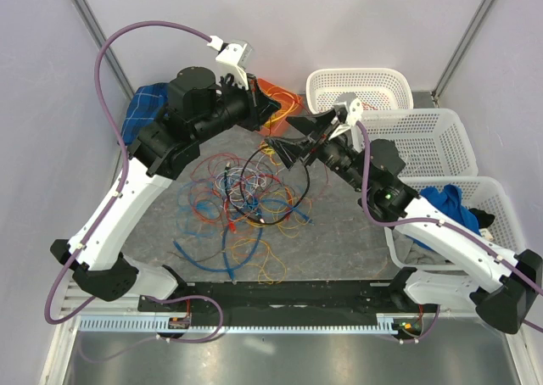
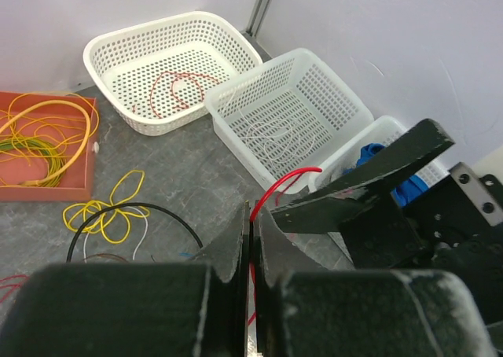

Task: Untangle the cables

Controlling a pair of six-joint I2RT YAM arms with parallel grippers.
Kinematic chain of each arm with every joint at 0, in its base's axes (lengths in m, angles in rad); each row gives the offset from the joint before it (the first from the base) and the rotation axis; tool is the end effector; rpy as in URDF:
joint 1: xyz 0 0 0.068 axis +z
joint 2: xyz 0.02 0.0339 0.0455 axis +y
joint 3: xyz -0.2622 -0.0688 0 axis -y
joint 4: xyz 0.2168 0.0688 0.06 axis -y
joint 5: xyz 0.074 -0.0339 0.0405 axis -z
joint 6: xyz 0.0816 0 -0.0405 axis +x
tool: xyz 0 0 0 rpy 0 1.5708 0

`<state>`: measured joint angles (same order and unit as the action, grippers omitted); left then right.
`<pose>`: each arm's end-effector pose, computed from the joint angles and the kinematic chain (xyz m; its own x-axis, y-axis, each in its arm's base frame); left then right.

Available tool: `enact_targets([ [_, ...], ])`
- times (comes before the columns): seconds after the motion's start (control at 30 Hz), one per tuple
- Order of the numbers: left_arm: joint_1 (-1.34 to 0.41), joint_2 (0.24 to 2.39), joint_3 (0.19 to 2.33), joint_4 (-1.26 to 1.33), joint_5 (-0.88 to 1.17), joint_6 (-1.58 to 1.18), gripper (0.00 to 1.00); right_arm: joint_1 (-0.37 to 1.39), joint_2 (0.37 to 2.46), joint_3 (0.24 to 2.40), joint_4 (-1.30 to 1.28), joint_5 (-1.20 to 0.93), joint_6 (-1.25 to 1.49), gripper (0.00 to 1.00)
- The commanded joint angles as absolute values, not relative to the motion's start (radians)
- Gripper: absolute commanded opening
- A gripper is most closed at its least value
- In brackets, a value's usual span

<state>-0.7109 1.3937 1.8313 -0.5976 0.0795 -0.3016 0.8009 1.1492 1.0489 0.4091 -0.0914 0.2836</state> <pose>0.2217 -0.1994 0.4931 -0.3261 -0.1099 -0.9389 0.6420 0.7033 -0.3053 0.1912 0.2079 0.4379 -0.0139 0.3860 -0.9224 -0.8037 0.5445 0.2399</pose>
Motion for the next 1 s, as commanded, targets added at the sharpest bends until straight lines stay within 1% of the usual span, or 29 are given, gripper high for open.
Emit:
enact_targets([
  [0.0,-0.71,1.371,1.876,-0.588,0.054,-0.253,0.02,0.804,1.098,1.034,0.443,-0.149,0.291,0.88],
  [0.1,-0.71,1.373,1.884,-0.588,0.064,-0.267,0.02,0.81,1.094,1.025,0.446,-0.147,0.291,0.89],
  [0.2,-0.712,1.373,1.885,-0.586,0.103,-0.302,0.02,0.815,1.094,1.023,0.443,-0.094,0.267,0.89],
  [0.27,-0.712,1.368,1.882,-0.588,0.13,-0.311,0.02,0.825,1.068,1.003,0.451,-0.017,0.247,0.89],
  [0.37,-0.712,1.356,1.872,-0.589,0.12,-0.299,0.02,0.827,1.039,0.989,0.451,0.017,0.21,0.89],
  [0.57,-0.712,1.333,1.861,-0.598,0.092,-0.259,0.02,0.828,0.973,0.999,0.371,0.011,0.167,0.89],
  [0.67,-0.712,1.321,1.856,-0.604,0.095,-0.244,0.02,0.828,0.939,0.983,0.353,0.058,0.141,0.89],
  [0.8,-0.712,1.309,1.853,-0.604,0.127,-0.247,0.02,0.827,0.977,0.996,0.342,0.075,0.107,0.91],
  [0.97,-0.712,1.304,1.853,-0.606,0.167,-0.245,0.02,0.827,1.028,1.012,0.38,0.003,0.1,0.92],
])
